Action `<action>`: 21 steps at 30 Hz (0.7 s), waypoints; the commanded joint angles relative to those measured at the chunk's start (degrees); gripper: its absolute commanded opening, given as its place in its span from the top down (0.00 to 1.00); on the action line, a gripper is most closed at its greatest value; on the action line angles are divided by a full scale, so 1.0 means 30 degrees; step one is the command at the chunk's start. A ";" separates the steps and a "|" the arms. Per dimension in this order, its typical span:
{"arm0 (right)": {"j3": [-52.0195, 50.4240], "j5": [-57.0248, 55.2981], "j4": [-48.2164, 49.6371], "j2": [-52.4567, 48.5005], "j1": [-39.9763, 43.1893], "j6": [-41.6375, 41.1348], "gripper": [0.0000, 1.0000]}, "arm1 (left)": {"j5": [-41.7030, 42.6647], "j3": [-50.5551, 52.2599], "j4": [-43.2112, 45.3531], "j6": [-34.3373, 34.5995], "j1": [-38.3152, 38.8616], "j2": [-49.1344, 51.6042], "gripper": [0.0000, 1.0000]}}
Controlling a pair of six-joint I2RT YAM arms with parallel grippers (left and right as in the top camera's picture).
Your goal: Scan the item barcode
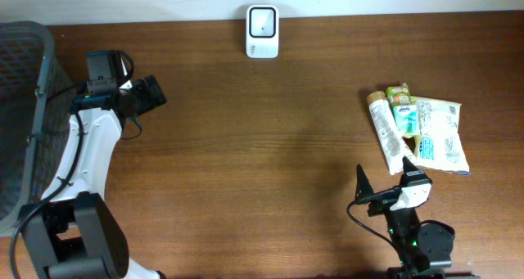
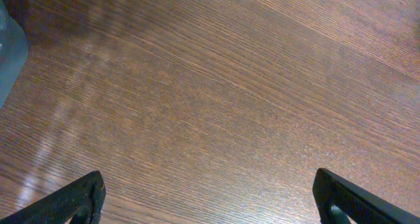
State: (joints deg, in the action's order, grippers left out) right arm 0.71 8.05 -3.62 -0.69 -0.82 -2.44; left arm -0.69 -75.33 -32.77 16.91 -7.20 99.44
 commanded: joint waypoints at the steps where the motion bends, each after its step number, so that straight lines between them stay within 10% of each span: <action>1: -0.0131 0.0248 -0.0029 0.0160 -0.0131 -0.0153 0.01 | -0.0131 -0.0248 0.0044 -0.0233 0.0000 -0.0299 0.01; 15: -0.0131 0.0248 -0.0029 0.0160 -0.0131 -0.0153 0.01 | -0.1290 0.0430 -0.2820 -0.0255 0.0015 -0.5938 0.01; 21: -0.0131 0.0248 -0.0029 0.0160 -0.0131 -0.0153 0.01 | -0.1217 0.7293 0.0619 -0.1698 0.0015 -1.2218 0.01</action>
State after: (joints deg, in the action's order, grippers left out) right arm 0.71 8.08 -3.60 -0.69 -0.84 -2.61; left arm -3.62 -65.89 -36.71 15.27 -7.16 71.31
